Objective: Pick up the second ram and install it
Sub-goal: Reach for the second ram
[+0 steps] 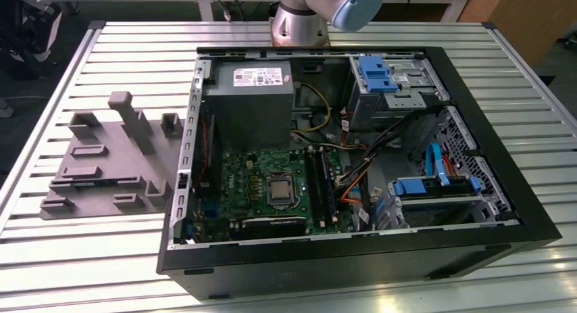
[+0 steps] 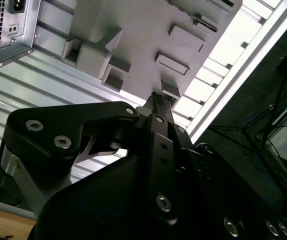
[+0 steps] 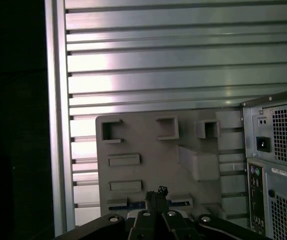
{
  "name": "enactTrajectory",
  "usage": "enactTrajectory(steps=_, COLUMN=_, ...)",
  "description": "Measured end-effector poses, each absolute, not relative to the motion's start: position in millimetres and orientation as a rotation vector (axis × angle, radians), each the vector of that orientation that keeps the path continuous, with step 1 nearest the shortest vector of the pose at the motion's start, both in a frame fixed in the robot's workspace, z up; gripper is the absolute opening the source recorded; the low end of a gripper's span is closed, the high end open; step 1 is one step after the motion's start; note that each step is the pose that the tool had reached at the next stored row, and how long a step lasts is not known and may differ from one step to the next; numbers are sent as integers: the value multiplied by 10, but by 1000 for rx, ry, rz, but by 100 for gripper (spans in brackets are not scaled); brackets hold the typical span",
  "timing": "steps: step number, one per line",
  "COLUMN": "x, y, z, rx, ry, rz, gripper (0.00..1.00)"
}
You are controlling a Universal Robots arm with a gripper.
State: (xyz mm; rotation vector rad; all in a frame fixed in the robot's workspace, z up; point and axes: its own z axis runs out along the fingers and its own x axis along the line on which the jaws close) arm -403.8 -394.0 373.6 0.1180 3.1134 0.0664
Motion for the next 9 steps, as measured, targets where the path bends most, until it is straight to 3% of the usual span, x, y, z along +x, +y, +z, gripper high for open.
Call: enactTrajectory(steps=9, x=-4039, y=-3970, z=3735, rx=118, ry=3113, rz=66, gripper=11)
